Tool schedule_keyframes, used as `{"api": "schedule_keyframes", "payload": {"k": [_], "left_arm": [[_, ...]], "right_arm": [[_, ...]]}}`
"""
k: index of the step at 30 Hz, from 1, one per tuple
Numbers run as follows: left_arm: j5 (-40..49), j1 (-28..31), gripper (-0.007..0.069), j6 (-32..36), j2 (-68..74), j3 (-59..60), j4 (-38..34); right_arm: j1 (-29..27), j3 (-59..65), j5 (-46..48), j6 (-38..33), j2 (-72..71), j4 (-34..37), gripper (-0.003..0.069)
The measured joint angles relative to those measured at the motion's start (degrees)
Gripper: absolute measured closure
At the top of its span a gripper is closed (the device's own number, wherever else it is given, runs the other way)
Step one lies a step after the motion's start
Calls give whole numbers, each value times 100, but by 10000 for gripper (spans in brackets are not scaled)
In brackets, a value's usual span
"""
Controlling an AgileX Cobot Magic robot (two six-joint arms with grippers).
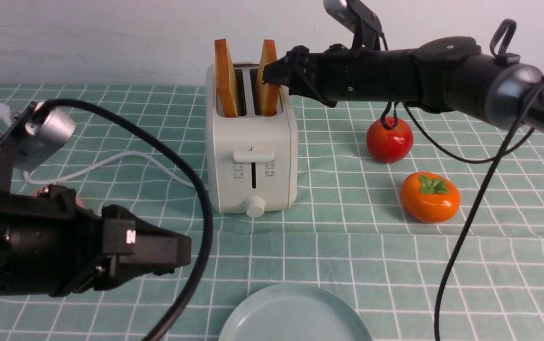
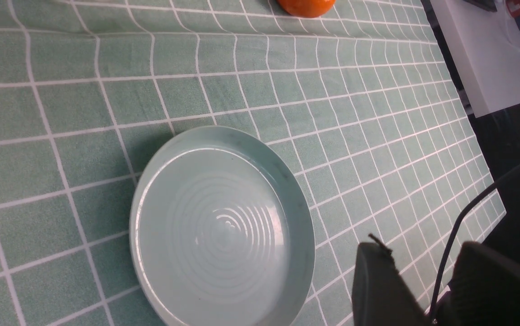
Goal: Take toasted bread from bread machine on blue coffee table place on plate.
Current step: 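Grasp the toast slice in the toaster and pull it up out of the slot with the right gripper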
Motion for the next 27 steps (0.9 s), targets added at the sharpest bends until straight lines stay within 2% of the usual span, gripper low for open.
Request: {"api": "schedule_keyframes", "payload": {"k": [4, 6, 8, 9, 11, 16, 18, 23, 27], "left_arm": [[6, 0, 387, 11, 0, 0, 0], [6, 0, 387, 16, 0, 0, 5], [6, 0, 387, 15, 0, 0, 5], [11, 0, 387, 15, 0, 0, 5], [21, 0, 387, 15, 0, 0, 5], [28, 0, 387, 15, 0, 0, 5], [27, 0, 387, 15, 0, 0, 5], [44, 0, 387, 15, 0, 0, 5], [61, 0, 387, 15, 0, 0, 10]], "right_arm": [[0, 0, 151, -81, 0, 44, 318], [0, 0, 234, -99, 0, 56, 451], [0, 0, 255, -104, 0, 82, 496], [0, 0, 306, -112, -6, 154, 585], [0, 0, 315, -42, -28, 169, 625], [0, -73, 330, 17, -232, 56, 627], [-11, -137, 356, 17, -377, -13, 651], [-254, -382, 886, 50, -1197, -271, 675], [-617, -445, 1638, 276, -2047, -946, 675]]}}
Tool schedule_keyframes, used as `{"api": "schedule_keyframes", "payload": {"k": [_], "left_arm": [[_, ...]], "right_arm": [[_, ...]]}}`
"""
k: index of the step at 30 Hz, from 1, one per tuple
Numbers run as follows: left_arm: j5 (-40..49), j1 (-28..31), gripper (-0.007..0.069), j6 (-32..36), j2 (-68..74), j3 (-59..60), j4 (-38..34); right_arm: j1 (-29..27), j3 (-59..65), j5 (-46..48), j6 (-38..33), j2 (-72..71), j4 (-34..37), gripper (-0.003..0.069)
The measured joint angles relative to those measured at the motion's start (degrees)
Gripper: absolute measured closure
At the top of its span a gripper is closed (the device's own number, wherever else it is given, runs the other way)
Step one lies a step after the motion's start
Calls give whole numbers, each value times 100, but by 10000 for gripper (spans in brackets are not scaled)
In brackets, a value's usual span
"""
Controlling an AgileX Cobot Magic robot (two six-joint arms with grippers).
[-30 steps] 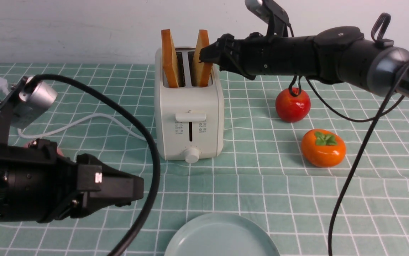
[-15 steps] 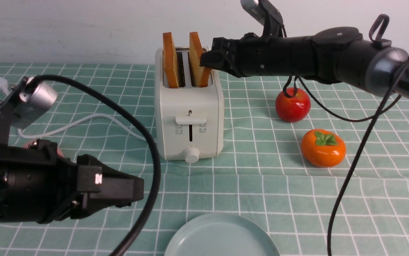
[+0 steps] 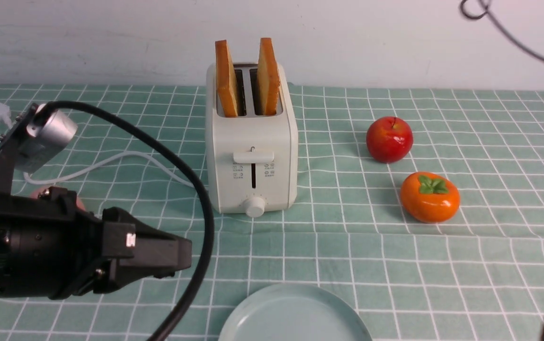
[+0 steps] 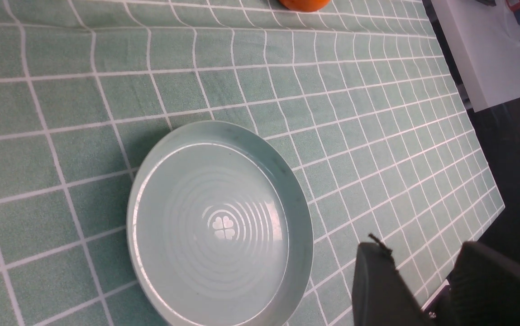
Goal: Take toasted bread from bread machine on blue coffee table place on plate.
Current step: 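Grasp the toast slice in the toaster and pull it up out of the slot with the right gripper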
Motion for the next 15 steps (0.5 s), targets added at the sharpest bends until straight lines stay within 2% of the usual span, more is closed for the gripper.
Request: {"api": "schedule_keyframes", "payload": {"k": [2, 4, 8, 12, 15], "left_arm": [[0, 0, 387, 0, 0, 0, 0], [0, 0, 387, 0, 0, 0, 0], [0, 0, 387, 0, 0, 0, 0], [-6, 0, 387, 0, 0, 0, 1], [0, 0, 387, 0, 0, 0, 1]], "right_arm": [[-91, -13, 186, 190, -225, -401, 675], [-148, -23, 340, 687, -461, -1058, 667], [93, -23, 387, 1378, -483, -1954, 622], [1133, -23, 295, 2147, -217, -3812, 445], [1700, -18, -183, 3085, 8, -5273, 325]]}}
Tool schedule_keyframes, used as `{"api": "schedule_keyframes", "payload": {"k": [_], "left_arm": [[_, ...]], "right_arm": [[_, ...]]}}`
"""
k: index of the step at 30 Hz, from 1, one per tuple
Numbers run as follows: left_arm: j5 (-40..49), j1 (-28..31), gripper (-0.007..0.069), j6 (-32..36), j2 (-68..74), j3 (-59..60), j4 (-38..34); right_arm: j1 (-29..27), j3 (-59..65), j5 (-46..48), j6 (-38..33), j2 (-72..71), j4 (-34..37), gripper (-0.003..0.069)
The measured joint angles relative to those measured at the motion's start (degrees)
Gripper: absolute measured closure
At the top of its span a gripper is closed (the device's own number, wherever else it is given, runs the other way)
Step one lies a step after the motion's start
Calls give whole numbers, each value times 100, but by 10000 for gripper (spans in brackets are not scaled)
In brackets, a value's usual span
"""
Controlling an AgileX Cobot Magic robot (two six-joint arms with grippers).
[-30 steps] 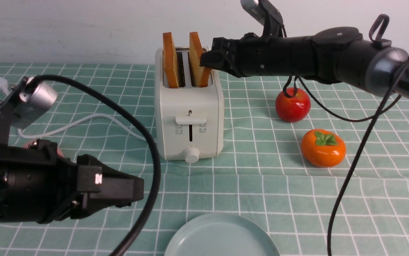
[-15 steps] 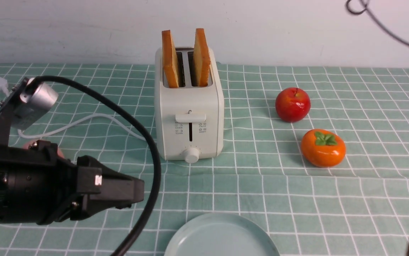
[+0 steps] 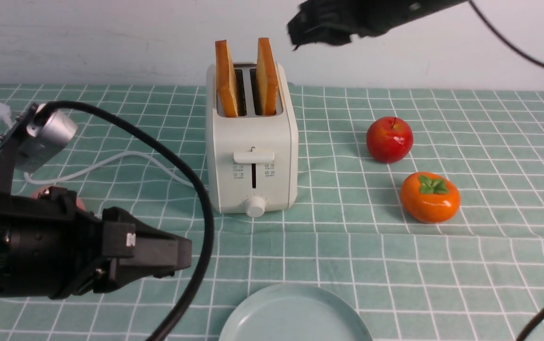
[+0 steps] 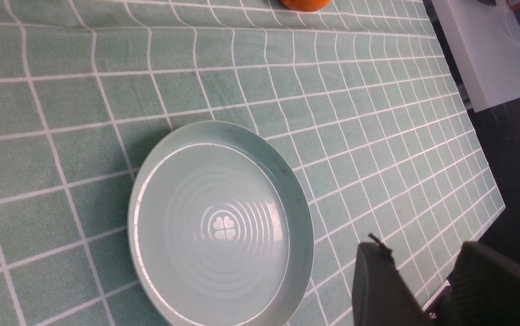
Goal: Take toasted bread from bread machine on blue coffee table place on plate.
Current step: 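Grasp the toast slice in the toaster and pull it up out of the slot with the right gripper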
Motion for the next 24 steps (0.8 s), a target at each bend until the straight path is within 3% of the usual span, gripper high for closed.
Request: {"api": "schedule_keyframes", "payload": {"k": [4, 9, 13, 20, 24], "left_arm": [[72, 0, 387, 0, 0, 0, 0], [198, 0, 387, 0, 0, 0, 5], [211, 0, 387, 0, 0, 0, 5], [234, 0, 387, 0, 0, 0, 5], [234, 0, 387, 0, 0, 0, 5]], "right_arm": [[348, 0, -1007, 1759, 416, -1605, 186], [284, 0, -1760, 3319, 961, -2518, 119], [236, 0, -2265, 3752, 1358, -2919, 113], [230, 0, -2772, 3839, 1950, -3096, 115], [230, 10, -2685, 3841, 2090, -3108, 203]]}}
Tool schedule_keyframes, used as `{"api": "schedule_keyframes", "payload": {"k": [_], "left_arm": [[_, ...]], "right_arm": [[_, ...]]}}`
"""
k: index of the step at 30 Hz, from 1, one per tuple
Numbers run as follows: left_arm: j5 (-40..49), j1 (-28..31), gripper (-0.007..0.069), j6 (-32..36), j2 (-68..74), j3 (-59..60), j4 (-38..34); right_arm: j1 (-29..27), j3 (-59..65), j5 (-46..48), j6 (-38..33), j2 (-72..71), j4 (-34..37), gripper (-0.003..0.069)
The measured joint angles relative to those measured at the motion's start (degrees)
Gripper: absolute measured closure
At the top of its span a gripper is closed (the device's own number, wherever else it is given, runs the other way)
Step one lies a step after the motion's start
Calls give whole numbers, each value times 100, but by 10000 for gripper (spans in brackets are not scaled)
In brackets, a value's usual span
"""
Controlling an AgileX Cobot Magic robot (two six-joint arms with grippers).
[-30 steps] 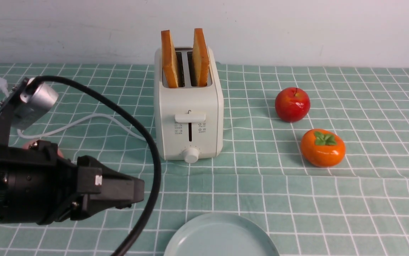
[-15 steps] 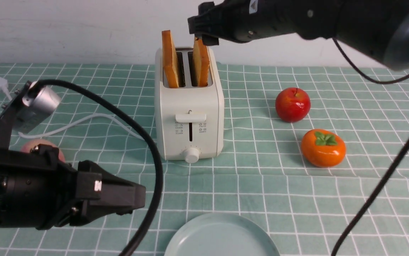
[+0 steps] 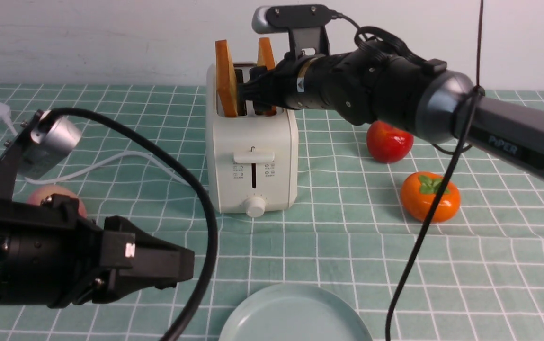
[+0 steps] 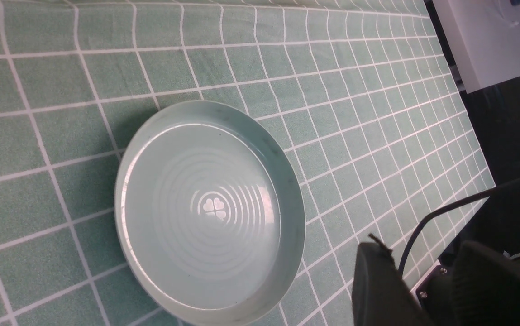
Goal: Take toasted bread from bread machine on blue coffee table place on plate.
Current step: 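Grasp the toast slice in the toaster and pull it up out of the slot with the right gripper, then place the held slice of bread on top of the slice on the plate with the right gripper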
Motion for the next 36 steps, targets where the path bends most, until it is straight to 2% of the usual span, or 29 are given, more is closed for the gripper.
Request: {"api": "schedule_keyframes", "payload": {"k": [3, 5, 8, 11, 14, 17, 22, 23, 24, 25, 26, 28, 29, 30, 32, 34, 36], "left_arm": [[1, 0, 387, 0, 0, 0, 0], [6, 0, 387, 0, 0, 0, 0], [6, 0, 387, 0, 0, 0, -6], [6, 0, 387, 0, 0, 0, -47], [6, 0, 387, 0, 0, 0, -84], [6, 0, 387, 0, 0, 0, -107], [6, 0, 387, 0, 0, 0, -106], [6, 0, 387, 0, 0, 0, -106], [12, 0, 387, 0, 0, 0, -106], [19, 0, 387, 0, 0, 0, -106], [19, 0, 387, 0, 0, 0, -114], [24, 0, 387, 0, 0, 0, -133], [24, 0, 387, 0, 0, 0, -133], [18, 0, 387, 0, 0, 0, -171], [18, 0, 387, 0, 0, 0, -221], [11, 0, 387, 0, 0, 0, -274], [7, 0, 387, 0, 0, 0, -325]], "right_arm": [[0, 0, 62, 0, -89, -14, 388], [0, 13, 131, 12, -321, -27, 550], [-26, 26, 112, 18, -693, -192, 555], [-196, 27, -71, 18, -1516, -672, 545], [-351, 21, 151, 18, -2332, -1104, 545], [-377, -6, 920, 18, -2880, -1246, 545], [-385, 221, 3684, -23, -3608, -1024, 545], [-398, 423, 4270, -99, -3646, -829, 545], [-403, 776, 4924, -329, -3652, -344, 545], [-403, 839, 4994, -371, -3647, -266, 545], [-403, 1317, 5306, -739, -3627, 288, 545], [-377, 2083, 5342, -1349, -3580, 1418, 545], [-378, 2083, 5325, -1413, -3573, 1557, 545], [-338, 2765, 4977, -1974, -3532, 2673, 545], [-296, 3473, 4313, -2762, -3524, 3859, 545], [-275, 4048, 3590, -3397, -3524, 4720, 545], [-275, 4560, 2927, -3722, -3519, 5372, 545]]}}
